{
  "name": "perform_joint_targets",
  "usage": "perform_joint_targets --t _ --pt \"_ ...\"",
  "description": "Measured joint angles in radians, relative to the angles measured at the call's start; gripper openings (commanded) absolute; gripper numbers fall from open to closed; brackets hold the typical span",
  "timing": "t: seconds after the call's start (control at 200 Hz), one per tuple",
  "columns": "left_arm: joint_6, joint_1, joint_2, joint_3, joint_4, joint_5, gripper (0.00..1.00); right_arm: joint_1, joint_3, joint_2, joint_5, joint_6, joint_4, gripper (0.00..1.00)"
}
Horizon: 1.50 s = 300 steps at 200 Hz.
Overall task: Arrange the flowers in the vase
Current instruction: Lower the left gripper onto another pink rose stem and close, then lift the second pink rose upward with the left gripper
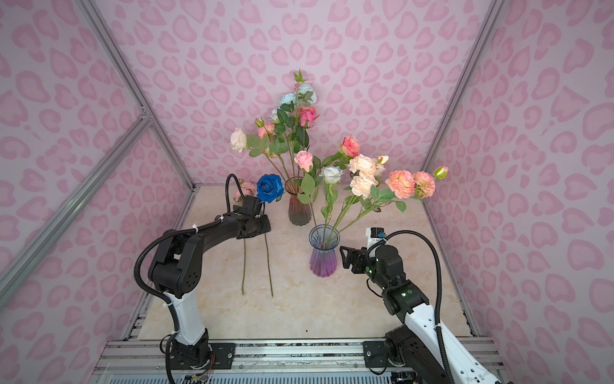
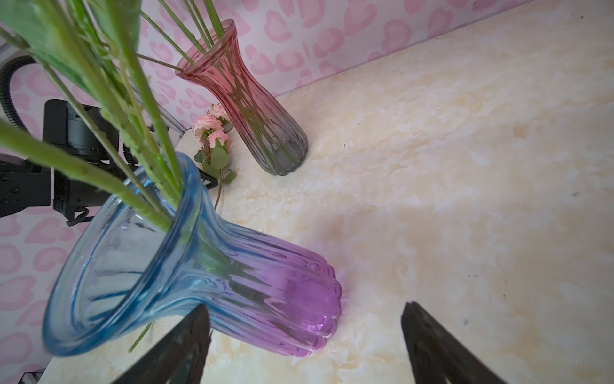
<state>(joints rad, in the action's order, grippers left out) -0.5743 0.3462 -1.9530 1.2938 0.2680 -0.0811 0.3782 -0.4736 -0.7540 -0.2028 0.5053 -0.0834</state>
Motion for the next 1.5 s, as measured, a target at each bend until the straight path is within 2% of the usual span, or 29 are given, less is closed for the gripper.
perform_joint_targets --t 0.11,0.28,0.305,0.51,0.945,1.225,1.5 --pt "0.000 0.001 -0.002 -0.024 0.004 -0.015 0.45 -0.001 0.003 -0.008 -0.006 0.001 0.018 0.91" --pt "0.001 0.001 -0.032 -0.019 0.000 -0.016 0.37 -0.002 0.008 -0.014 -0.012 0.011 0.035 0.91" --pt "0.002 0.001 -0.035 -0.016 0.000 -0.016 0.32 -0.002 0.010 -0.013 -0.013 0.012 0.037 0.91" --pt "0.028 0.001 -0.048 -0.003 -0.001 -0.016 0.19 -0.002 0.012 -0.003 -0.015 0.026 0.037 0.91" --pt "0.063 0.000 -0.031 -0.024 -0.006 0.004 0.05 -0.003 0.006 0.045 -0.016 0.027 0.032 0.91" --pt "0.071 0.000 0.106 -0.075 -0.008 0.032 0.04 -0.003 0.006 0.066 -0.024 0.027 0.025 0.91" --pt "0.069 0.003 0.365 -0.166 -0.013 0.044 0.04 -0.003 0.006 0.081 -0.036 0.036 0.026 0.91"
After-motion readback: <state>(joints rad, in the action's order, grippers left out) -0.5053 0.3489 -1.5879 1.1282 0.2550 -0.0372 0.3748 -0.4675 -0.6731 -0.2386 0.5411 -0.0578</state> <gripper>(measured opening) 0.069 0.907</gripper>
